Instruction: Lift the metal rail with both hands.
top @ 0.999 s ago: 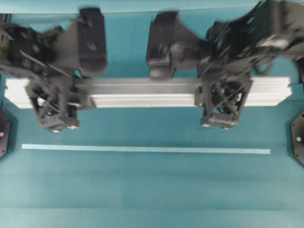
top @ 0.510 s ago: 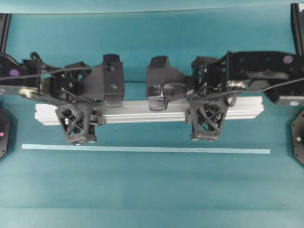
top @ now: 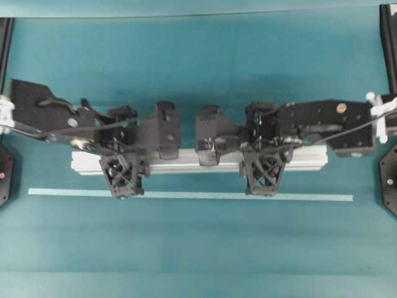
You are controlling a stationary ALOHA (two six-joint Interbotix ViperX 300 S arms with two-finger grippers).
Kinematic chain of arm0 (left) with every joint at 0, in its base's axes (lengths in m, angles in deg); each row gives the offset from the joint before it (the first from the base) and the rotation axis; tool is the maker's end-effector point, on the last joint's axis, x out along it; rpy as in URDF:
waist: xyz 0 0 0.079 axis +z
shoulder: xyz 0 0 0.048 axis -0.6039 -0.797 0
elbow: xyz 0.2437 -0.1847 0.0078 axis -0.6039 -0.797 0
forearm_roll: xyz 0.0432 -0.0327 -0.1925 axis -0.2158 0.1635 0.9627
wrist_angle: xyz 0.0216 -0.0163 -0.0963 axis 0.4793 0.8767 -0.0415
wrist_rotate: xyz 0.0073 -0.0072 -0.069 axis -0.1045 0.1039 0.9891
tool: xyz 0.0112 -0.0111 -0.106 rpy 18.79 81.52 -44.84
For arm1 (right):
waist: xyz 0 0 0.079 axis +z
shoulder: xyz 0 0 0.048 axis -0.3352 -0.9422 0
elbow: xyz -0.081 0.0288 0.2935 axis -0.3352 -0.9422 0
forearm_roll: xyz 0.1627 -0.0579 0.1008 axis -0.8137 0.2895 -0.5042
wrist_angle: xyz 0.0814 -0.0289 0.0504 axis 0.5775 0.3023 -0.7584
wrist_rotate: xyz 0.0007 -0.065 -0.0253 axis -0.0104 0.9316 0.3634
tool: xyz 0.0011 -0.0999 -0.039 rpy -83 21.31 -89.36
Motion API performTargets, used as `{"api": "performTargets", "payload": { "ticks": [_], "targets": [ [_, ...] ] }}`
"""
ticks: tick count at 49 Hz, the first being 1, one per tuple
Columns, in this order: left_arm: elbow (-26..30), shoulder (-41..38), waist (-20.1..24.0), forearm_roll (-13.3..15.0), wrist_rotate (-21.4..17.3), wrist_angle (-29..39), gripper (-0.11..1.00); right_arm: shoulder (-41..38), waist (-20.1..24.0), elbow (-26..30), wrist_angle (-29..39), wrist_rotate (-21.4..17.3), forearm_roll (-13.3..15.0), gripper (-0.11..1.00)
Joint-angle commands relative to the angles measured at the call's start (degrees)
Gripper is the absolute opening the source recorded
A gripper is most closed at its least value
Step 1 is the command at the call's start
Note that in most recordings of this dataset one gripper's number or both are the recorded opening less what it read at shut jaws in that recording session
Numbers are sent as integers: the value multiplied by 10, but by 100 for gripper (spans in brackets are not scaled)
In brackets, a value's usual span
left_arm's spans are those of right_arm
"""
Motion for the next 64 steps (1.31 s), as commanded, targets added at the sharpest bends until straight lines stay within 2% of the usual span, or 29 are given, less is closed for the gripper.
{"api": "performTargets", "payload": {
  "ticks": [1, 24, 38, 53, 64],
  "targets": [
    [-1, -3, 7, -1, 10, -25, 37, -4, 16, -7, -42, -5, -4, 38],
    [-16, -35, 1, -1, 11, -54, 37, -25, 44, -62, -123, -9, -18, 38],
    [-18, -48, -15, -1, 15, -60, 37, -43, 56, -64, -134, -9, -19, 38],
    [-19, -52, -18, -1, 41, -65, 37, -44, 51, -69, -136, -8, -19, 38],
    [-19, -53, -20, 0, 44, -79, 37, -45, 44, -69, -141, -7, -17, 38]
  ]
}}
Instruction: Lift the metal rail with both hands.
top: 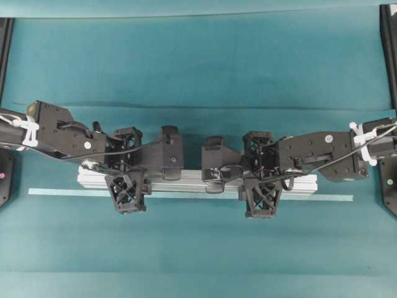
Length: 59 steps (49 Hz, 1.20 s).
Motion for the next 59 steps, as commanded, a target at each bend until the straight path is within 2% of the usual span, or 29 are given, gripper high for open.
{"api": "performTargets", "payload": {
  "ticks": [1, 22, 41, 59],
  "targets": [
    [5, 5, 6, 1, 24, -8, 37, -2, 3, 3, -3, 4, -1, 38],
    [-5, 4, 5, 1, 25, -10, 37, -8, 0, 2, -9, 6, 0, 38],
    [-16, 7, -2, 2, 40, -67, 37, -11, 0, -5, -35, 7, 8, 38],
    [-26, 9, -4, 2, 48, -69, 37, -11, -4, -7, -38, 13, 11, 38]
  ]
}}
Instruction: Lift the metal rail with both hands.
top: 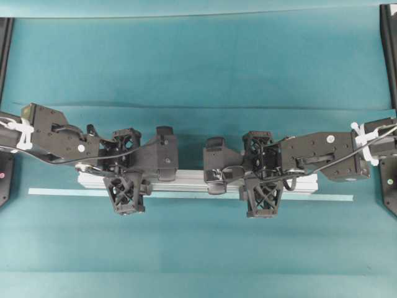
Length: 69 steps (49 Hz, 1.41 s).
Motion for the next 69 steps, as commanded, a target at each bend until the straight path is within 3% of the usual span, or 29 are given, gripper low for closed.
{"api": "performTargets", "payload": {
  "ticks": [1, 40, 42, 48, 52, 69],
  "targets": [
    [2, 2, 3, 4, 37, -8, 37, -10, -1, 1, -9, 8, 3, 38],
    [1, 13, -5, 4, 38, 1, 37, -11, -2, 11, 6, 1, 6, 40],
    [1, 13, -4, 4, 38, 2, 37, -11, -2, 13, 8, -3, 6, 46],
    [1, 14, -5, 4, 38, 2, 37, -10, -2, 11, 7, -10, 6, 81],
    [-1, 14, -4, 3, 35, 1, 37, -9, -2, 10, 8, -13, 8, 94],
    [-1, 12, -5, 4, 63, -15, 37, -8, -3, 11, 5, -54, 9, 95]
  ]
}}
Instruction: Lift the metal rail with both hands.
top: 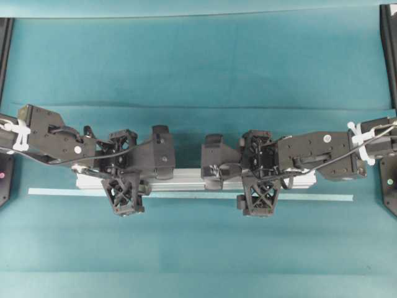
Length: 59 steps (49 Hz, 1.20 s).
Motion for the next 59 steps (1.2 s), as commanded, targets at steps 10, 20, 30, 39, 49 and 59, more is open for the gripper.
{"api": "performTargets", "payload": {
  "ticks": [10, 20, 30, 39, 49, 59],
  "targets": [
    [-1, -14, -3, 3, 8, -11, 37, -3, -3, 4, -4, -17, 1, 95],
    [2, -7, -25, 4, 0, -53, 37, -1, -3, 5, 4, -18, 1, 95],
    [4, -5, -25, 4, 4, -80, 37, 4, -3, 5, 9, -25, -1, 95],
    [14, 0, -24, 4, 2, -43, 37, 4, -3, 5, 10, -30, -1, 95],
    [18, 1, -9, 4, -10, 13, 53, 6, -3, 6, 12, -30, -2, 95],
    [11, 9, -9, 3, -34, 19, 99, 8, -5, 13, -1, -30, -2, 95]
  ]
}}
